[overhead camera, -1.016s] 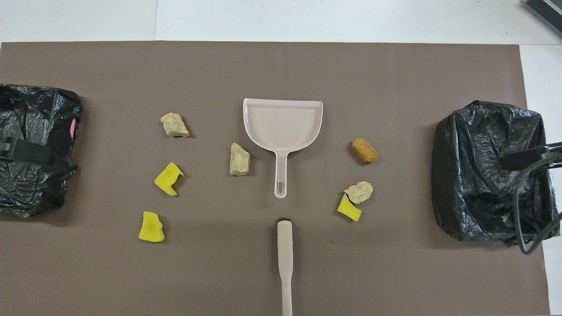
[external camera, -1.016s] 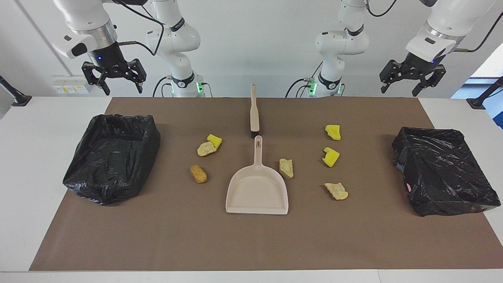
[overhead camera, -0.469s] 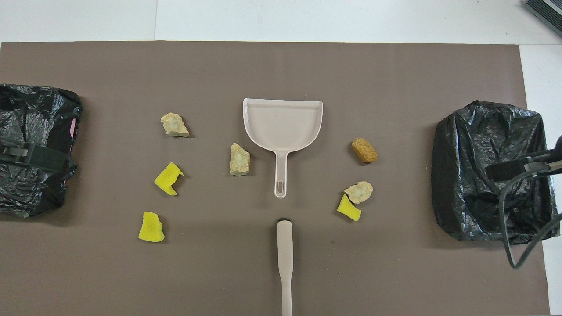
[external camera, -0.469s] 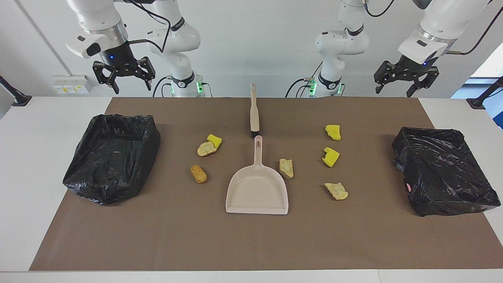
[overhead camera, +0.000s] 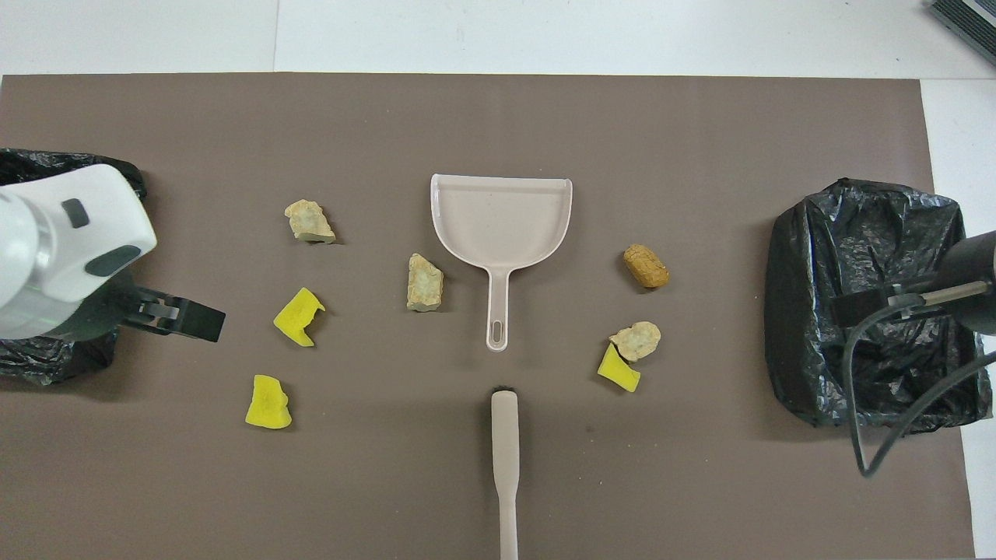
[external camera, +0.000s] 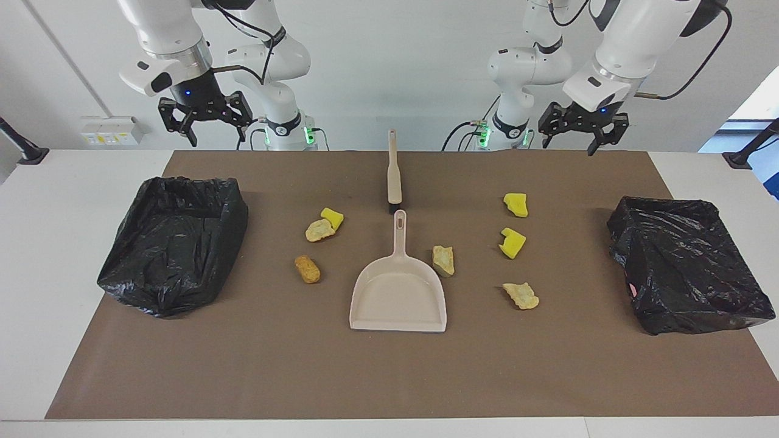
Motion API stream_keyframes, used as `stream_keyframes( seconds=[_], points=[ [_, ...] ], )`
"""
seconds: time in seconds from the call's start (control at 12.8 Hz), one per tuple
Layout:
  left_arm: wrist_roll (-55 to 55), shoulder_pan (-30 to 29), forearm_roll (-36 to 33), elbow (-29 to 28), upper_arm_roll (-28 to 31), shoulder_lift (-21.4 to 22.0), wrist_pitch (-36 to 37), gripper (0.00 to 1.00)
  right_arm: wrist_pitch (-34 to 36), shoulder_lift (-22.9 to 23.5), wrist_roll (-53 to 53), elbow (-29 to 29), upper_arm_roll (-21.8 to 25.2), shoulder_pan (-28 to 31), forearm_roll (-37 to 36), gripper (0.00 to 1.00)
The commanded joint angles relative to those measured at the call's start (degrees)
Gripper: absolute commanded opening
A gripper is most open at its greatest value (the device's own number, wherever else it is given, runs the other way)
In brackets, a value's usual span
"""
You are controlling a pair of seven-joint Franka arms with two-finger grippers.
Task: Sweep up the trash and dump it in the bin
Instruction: 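Reach the left gripper to the brush while the right gripper reaches the dustpan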
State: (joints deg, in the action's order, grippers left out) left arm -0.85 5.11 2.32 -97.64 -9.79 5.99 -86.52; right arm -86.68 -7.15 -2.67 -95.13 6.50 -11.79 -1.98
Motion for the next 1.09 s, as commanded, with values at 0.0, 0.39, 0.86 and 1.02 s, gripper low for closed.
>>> stream_keyframes(
  seconds=[0.0,0.39,0.86,1.02],
  points=[
    [5.3,0.4,1.2,-7.7,-3.4,3.3,-5.4,1.00,-0.2,-1.5,1.2,-1.6,0.1,0.1,1.3,1.00],
    [15.4,0.4,4.8,-16.3,-12.5,4.6,-15.4,1.00,0.2,-1.1,0.6,-1.2,0.2,0.7,3.6,1.00],
    [24.0,0.5,7.9,-26.2,-26.4,5.0,-24.1,1.00,-1.4,-1.0,1.7,-3.8,0.2,0.8,2.9,1.00],
    [28.5,0.5,8.1,-31.8,-31.7,4.5,-32.3,1.00,-6.5,2.9,2.6,-3.1,0.0,-0.1,3.7,1.00]
  ],
)
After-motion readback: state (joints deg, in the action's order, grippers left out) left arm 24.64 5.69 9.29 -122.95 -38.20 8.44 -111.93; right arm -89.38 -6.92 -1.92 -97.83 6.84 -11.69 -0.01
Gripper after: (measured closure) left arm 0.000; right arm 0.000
